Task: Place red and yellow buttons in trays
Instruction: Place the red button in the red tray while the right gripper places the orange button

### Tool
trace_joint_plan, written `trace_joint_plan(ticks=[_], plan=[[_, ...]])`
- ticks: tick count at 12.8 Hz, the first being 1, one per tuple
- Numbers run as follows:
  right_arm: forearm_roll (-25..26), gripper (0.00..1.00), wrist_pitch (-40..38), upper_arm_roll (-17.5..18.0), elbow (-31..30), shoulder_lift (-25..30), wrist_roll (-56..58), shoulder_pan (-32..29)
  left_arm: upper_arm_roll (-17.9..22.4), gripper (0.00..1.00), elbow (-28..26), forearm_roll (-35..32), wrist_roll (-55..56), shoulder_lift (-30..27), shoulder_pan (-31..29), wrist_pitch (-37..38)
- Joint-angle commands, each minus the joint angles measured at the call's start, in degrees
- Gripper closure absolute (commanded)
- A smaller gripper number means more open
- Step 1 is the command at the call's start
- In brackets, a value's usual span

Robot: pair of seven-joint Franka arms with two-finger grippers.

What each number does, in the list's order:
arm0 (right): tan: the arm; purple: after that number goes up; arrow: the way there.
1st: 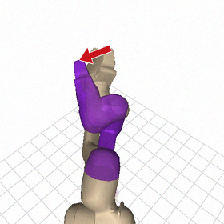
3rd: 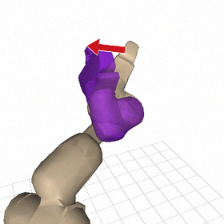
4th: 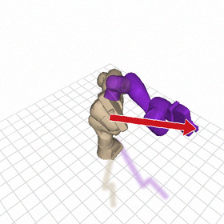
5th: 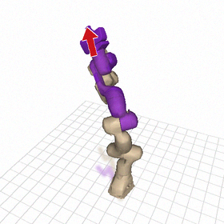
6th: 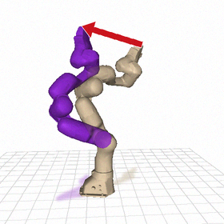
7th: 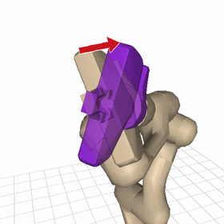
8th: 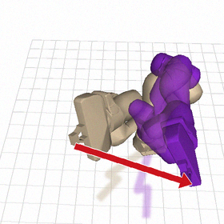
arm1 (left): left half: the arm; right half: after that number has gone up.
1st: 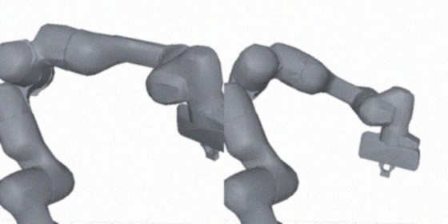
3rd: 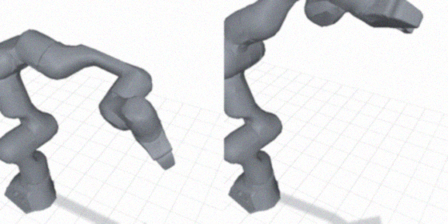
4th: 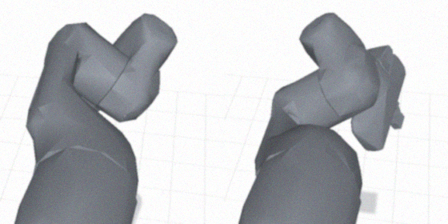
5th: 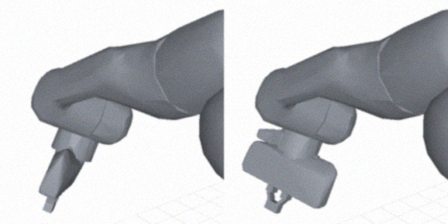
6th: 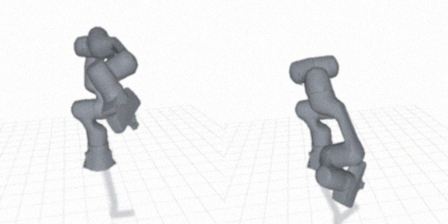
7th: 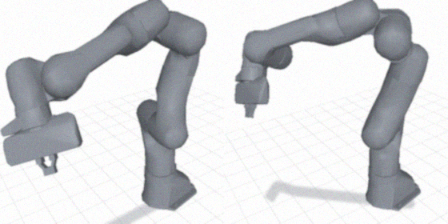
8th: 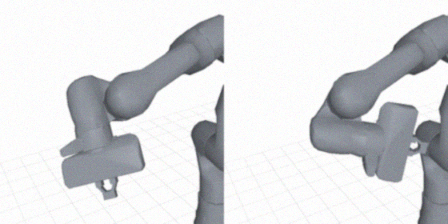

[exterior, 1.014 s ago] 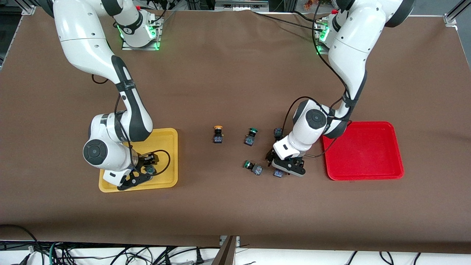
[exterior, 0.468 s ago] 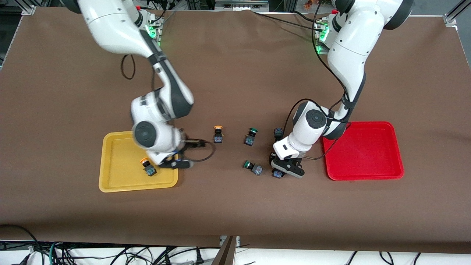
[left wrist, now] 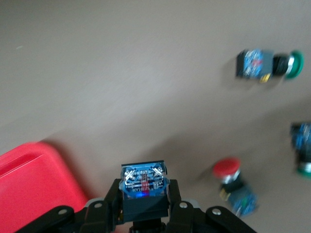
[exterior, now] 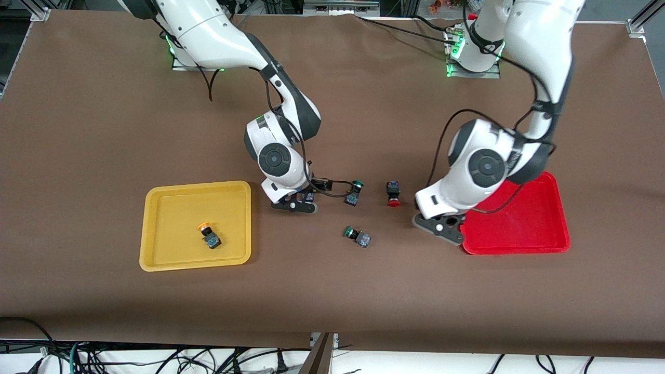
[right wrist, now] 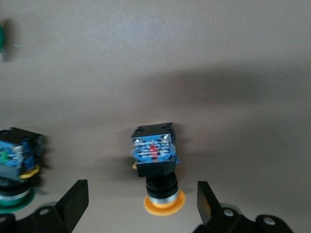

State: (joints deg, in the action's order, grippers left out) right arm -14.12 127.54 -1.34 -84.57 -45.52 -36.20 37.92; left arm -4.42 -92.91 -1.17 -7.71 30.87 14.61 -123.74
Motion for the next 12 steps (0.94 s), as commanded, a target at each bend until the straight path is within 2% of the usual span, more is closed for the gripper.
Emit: trace_joint_plan(ticks=[1, 2, 3, 5, 8, 10, 12], plan=[[0.1, 0.01, 5.7, -0.8, -5.6, 1.3, -0.1, 1.9, -0.3, 1.00, -1.6, -1.2, -4.9, -2.1, -2.4, 3.0], [0.8, 0.04, 6.8, -0.8, -6.5, 1.3, -0.1, 2.0, -0.3, 1.00, -1.6, -1.4, -6.4, -2.8, -4.0, 6.0], [0.8, 0.14, 7.2, -0.8, -6.9, 1.3, -0.1, 2.1, -0.5, 1.00, -1.6, -2.3, -9.7, -2.9, -6.4, 7.5], [0.9, 0.47, 6.8, -0.9, -6.7, 1.6, 0.5, 2.0, -0.6, 1.00, -1.4, -2.3, -15.0, -3.0, -8.1, 7.1], [1.5, 1.00, 2.7, -2.7, -5.8, 2.8, 3.4, 1.5, -0.7, 1.00, -1.3, -2.3, -15.4, -3.0, -8.1, 7.6], [1.6, 1.00, -1.0, -5.5, -4.6, 4.1, 6.8, 1.4, -0.4, 1.00, -2.2, -2.3, -18.8, -2.6, -10.0, 7.7], [1.6, 1.00, -10.0, -10.1, 0.6, 4.4, 14.6, 1.3, -0.4, 1.00, -2.2, -2.3, -21.7, -2.4, -11.2, 7.5]])
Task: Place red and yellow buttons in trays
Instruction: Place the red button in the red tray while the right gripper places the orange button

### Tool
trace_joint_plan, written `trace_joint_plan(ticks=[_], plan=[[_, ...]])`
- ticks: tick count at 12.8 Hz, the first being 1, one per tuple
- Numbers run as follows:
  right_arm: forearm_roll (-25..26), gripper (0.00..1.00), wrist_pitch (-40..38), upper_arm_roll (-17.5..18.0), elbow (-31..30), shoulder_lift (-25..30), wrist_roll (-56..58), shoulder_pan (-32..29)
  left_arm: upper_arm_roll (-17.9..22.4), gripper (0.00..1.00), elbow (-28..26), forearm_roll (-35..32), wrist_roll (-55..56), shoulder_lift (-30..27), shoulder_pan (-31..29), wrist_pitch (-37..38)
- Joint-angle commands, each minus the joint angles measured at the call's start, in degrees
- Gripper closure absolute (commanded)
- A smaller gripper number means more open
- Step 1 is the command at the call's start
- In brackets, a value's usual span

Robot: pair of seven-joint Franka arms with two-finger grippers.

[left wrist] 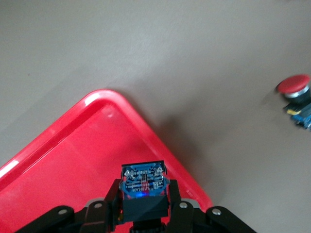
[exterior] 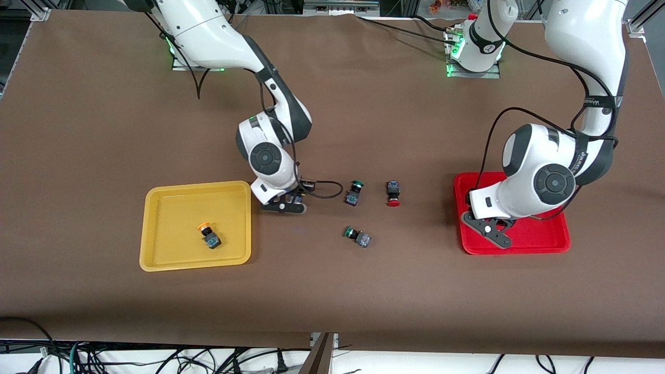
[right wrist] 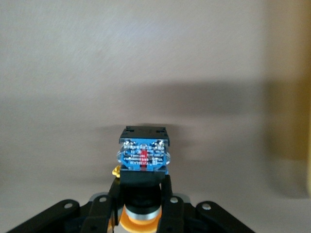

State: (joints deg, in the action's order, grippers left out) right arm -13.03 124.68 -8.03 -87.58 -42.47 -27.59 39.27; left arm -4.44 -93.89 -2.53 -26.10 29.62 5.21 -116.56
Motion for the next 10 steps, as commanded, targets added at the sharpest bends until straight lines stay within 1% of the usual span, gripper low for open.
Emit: trace_joint_plan(ticks=[1, 2, 3, 4, 5, 6, 7, 8, 9, 10], plan=[[0.6, 1.00, -11.2, -6.3, 5.7, 1.3, 11.5, -0.1, -0.4, 1.00, -1.2, -1.0, -3.6, -1.0, -1.9, 0.2], [0.6, 1.00, -13.1, -9.3, 6.3, 1.3, 17.8, -0.2, -0.4, 1.00, -1.2, -1.0, -3.7, 0.1, -1.9, -0.2], [0.6, 1.00, -13.3, -12.1, 5.9, 1.3, 23.6, -0.2, -0.4, 1.00, -1.2, -1.0, -3.7, 2.0, -1.8, -1.6], [0.4, 1.00, -13.0, -13.5, 5.5, 0.7, 27.9, -0.8, -0.3, 1.00, -2.0, -1.1, -3.7, 3.8, -1.8, -4.1], [0.2, 1.00, -12.0, -13.6, 5.1, 0.1, 30.1, -2.7, -0.3, 1.00, -3.7, -1.8, -3.9, 4.9, -2.7, -8.1], [-0.1, 1.00, -10.2, -13.5, 4.4, -0.7, 30.7, -4.0, -0.4, 0.98, -5.2, -3.3, -5.0, 5.3, -3.9, -12.0], [-0.5, 0.73, -7.8, -13.4, 2.8, -0.9, 30.7, -4.2, -0.4, 0.37, -5.3, -3.6, -5.9, 5.6, -4.0, -12.8], [-0.7, 0.33, -7.4, -13.4, 2.4, -0.9, 30.2, -4.2, -0.4, 0.00, -5.4, -3.6, -6.2, 5.4, -4.1, -12.8], [-2.2, 0.01, -7.8, -13.4, 2.8, -0.7, 30.2, -4.3, -0.6, 0.00, -5.5, -3.6, -6.1, 4.6, -4.0, -11.9], [-4.1, 0.00, -8.2, -13.6, 2.9, -0.2, 30.7, -4.6, -1.1, 0.00, -5.3, -2.8, -4.7, 3.0, -3.8, -9.1]])
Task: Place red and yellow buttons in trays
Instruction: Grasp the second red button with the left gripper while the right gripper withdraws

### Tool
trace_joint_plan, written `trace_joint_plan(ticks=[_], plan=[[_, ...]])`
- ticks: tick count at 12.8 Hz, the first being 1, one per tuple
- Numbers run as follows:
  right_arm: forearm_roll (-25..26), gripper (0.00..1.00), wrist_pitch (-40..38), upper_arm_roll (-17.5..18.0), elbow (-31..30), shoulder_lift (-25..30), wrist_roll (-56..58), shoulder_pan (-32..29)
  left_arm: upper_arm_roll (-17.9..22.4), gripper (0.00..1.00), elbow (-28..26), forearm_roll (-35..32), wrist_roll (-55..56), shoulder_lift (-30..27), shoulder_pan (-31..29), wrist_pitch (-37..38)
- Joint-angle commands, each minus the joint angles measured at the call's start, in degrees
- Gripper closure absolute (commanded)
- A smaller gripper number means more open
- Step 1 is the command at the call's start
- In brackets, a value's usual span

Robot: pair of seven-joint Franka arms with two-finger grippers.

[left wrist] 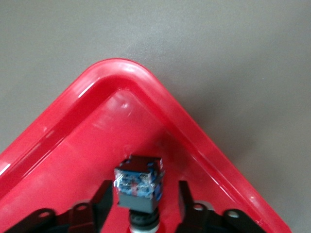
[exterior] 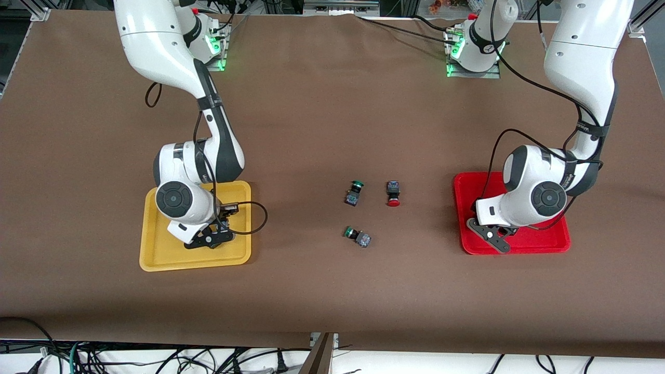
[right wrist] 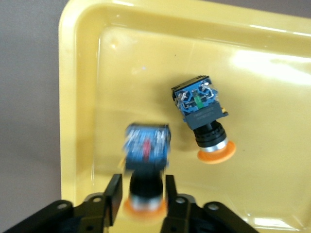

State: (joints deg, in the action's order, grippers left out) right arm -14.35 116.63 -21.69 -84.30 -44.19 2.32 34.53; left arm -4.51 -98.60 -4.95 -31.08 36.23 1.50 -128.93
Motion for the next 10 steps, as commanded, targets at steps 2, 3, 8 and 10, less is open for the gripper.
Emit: trace_joint_plan(ticks=[2, 3, 8, 10], plan=[[-3.0, 0.00, -3.0, -0.1, 0.0, 4.1, 0.6, 0.3, -4.9, 0.00, 0.7, -0.1, 10.3, -7.0, 0.6, 10.3], [-2.6, 0.00, -4.6, -0.3, 0.3, 6.3, 0.5, 0.3, -8.8, 0.00, 1.0, -0.1, 19.0, -7.7, 0.6, 12.4], [-1.8, 0.00, -13.9, -3.4, 0.5, 20.3, 0.8, 0.3, -14.3, 0.00, -0.4, -0.5, 43.6, -1.6, 6.8, 2.0], [-0.9, 0.00, -20.3, -4.8, 0.5, 24.7, 0.8, 0.3, -14.0, 0.00, -1.2, -1.2, 48.5, -0.3, 8.9, 0.0]])
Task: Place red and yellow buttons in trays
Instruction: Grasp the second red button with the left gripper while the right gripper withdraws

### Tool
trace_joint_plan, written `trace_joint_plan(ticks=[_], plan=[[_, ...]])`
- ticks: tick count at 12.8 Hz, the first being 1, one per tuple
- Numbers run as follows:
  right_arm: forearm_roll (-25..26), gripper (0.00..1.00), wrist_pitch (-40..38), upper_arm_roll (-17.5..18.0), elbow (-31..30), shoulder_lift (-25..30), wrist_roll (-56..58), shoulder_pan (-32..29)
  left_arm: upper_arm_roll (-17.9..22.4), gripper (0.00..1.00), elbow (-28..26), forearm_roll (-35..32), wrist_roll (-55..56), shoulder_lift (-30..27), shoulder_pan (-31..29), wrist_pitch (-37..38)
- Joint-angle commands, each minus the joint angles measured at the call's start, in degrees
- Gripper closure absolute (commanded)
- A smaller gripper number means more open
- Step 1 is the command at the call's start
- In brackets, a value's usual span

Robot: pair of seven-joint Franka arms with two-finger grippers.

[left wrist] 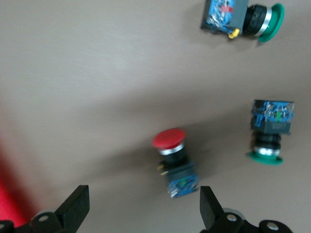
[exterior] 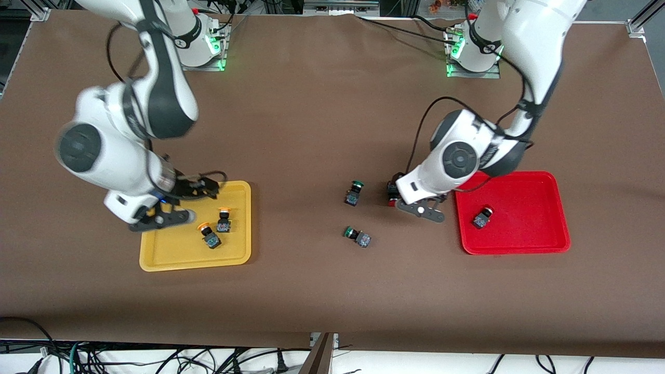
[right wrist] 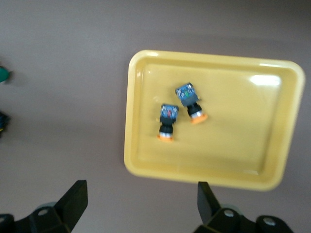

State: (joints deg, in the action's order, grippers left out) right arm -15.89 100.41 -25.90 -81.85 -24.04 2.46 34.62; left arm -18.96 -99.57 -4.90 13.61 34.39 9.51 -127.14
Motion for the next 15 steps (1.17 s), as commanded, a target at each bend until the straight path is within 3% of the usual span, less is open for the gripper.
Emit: trace_joint_plan(ticks=[1, 4, 5, 6, 8, 10, 12, 14, 15], plan=[[2.7, 0.00, -6.3, -0.6, -2.1, 6.4, 0.1, 0.2, 0.6, 0.00, -0.4, -2.0, 3.8, 1.9, 1.2, -1.9], [4.1, 0.00, -7.9, -0.8, -3.5, 9.2, 0.4, 0.2, 0.4, 0.00, -0.4, -6.7, 4.0, 5.2, 1.2, -6.2], [5.6, 0.00, -8.0, -0.9, -5.3, 10.7, 0.1, 0.3, 0.4, 0.26, -0.4, -6.7, 4.0, 5.7, 1.5, -7.1], [7.7, 0.00, -7.7, -0.6, -6.4, 11.7, 0.0, 0.5, 0.4, 0.68, -0.4, -6.7, 4.0, 5.6, 1.8, -6.8], [8.7, 0.00, -7.6, -0.6, -7.0, 12.6, 0.0, 0.5, 0.4, 0.86, -0.4, -6.7, 3.8, 5.4, 1.9, -6.4], [9.6, 0.00, -7.5, -0.5, -7.7, 12.7, 0.0, 0.7, 0.4, 0.91, -0.4, -6.7, 3.6, 5.1, 1.8, -5.9], [11.1, 0.00, -6.1, 0.4, -9.6, 13.9, -0.1, 1.1, 0.3, 0.96, 0.4, -6.7, 3.2, 2.1, 1.1, -0.5], [12.6, 0.00, -4.8, 5.1, -11.7, 16.0, -0.1, -3.2, 0.7, 0.95, 3.1, -6.7, -0.2, -2.4, -1.0, 8.3], [13.1, 0.00, -5.0, 9.6, -11.8, 16.7, -0.1, -7.2, 0.5, 0.94, 4.9, -6.7, -5.3, -3.4, -3.6, 13.4]])
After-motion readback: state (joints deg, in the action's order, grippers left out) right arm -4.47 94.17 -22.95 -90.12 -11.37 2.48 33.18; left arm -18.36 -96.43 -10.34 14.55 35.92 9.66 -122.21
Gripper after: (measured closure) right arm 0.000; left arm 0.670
